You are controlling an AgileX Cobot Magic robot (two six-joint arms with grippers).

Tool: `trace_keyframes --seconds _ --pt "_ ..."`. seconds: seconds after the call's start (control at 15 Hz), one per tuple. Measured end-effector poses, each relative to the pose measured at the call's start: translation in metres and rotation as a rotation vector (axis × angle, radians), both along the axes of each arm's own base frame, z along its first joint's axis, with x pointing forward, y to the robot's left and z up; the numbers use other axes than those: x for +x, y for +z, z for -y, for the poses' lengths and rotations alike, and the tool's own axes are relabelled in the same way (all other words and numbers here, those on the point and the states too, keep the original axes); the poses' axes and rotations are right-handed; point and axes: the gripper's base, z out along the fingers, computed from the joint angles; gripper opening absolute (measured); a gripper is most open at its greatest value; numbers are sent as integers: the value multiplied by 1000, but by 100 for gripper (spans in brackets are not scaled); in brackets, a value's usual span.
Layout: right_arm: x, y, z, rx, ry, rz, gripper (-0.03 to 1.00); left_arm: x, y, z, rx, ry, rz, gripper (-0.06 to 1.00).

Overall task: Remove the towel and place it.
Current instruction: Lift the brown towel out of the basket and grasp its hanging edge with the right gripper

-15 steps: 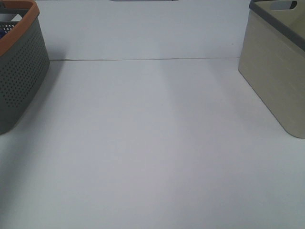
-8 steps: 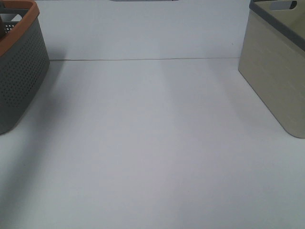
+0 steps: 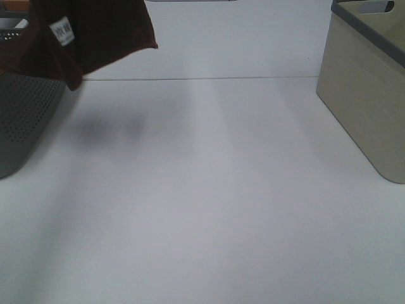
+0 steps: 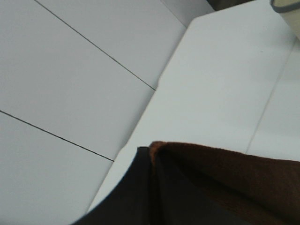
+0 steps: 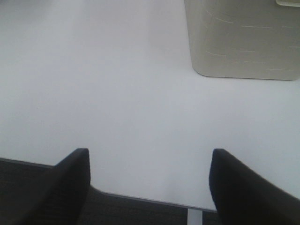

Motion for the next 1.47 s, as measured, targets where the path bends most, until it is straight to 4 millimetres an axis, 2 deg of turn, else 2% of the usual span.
trace_keyframes --seconds 0.13,0.2,0.4,0.53,0.73,0.8,0.87,1.0,1.2,1.47 --pt "10 1 -2 8 27 -52 63 22 -28 16 58 -44 -64 0" --pt "23 8 -7 25 81 -65 63 40 -52 26 85 -60 -116 0" --pt "42 22 -12 98 120 20 62 53 -69 30 94 -65 -157 0" --pt "64 28 -15 145 149 43 62 53 -69 32 100 -75 -156 0" --pt "97 33 -20 143 223 88 62 45 -72 46 145 -141 -171 0" --pt "102 34 -20 151 231 98 62 44 -72 50 147 -151 -171 0" --pt "123 32 -23 180 267 100 62 38 -73 62 152 -184 -169 0" --pt "143 27 -27 205 319 93 62 32 -72 76 152 -219 -160 0" --pt "165 22 -33 190 418 134 62 21 -69 102 138 -270 -117 0" --pt "192 13 -43 257 558 192 62 11 -62 123 79 -287 -60 0"
